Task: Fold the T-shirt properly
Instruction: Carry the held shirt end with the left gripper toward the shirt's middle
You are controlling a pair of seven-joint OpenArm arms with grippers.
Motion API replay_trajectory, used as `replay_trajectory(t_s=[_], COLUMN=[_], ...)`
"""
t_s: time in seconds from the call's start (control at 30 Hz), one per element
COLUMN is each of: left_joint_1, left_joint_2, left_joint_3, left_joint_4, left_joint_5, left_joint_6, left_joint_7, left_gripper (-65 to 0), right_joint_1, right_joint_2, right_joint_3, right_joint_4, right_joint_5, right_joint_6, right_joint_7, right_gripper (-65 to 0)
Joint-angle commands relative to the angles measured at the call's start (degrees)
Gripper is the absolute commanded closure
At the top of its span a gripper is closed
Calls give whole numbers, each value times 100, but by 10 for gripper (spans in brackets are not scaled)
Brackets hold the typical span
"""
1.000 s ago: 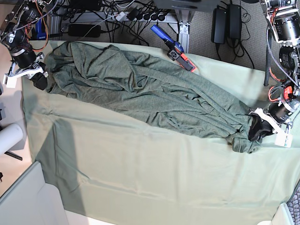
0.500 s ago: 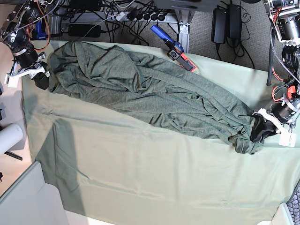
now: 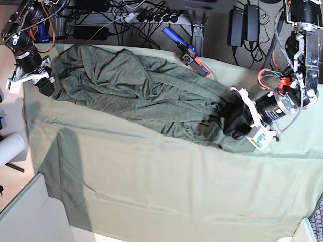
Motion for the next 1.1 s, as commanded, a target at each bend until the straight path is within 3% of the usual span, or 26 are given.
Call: replay_trajectory(t_s=[0.0, 0.23, 0.37, 0.57, 0.83, 1.0, 1.07], left_joint_1=[-63, -63, -66, -66, -74, -74, -74], left_joint_2=[-13, 22, 227, 579, 636, 636, 636], left_joint_3=[173, 1373, 1869, 2020, 2061, 2345, 2474], left_joint_4=[116, 116, 114, 111, 24, 24, 24], left_joint_5=[13, 776, 1097, 1198, 1215, 1217, 1215], left_joint_6=[-54, -54, -54, 2, 0, 2, 2], left_joint_7=[-142, -205, -210, -208, -216, -216, -225], left_gripper=[0, 0, 0, 0, -8, -285, -335], right_joint_1=[44, 44, 44, 44, 44, 44, 44], right_joint_2=[140, 142, 142, 142, 140, 142, 142], right_joint_3=[52, 52, 52, 52, 52, 52, 52], right_joint_4=[101, 101, 101, 101, 101, 101, 101], right_joint_5=[87, 90, 90, 90, 90, 90, 87], right_joint_6=[26, 26, 26, 26, 26, 26, 26], right_joint_7=[131, 153, 153, 149, 151, 151, 149], right_gripper=[0, 0, 0, 0, 0, 0, 0])
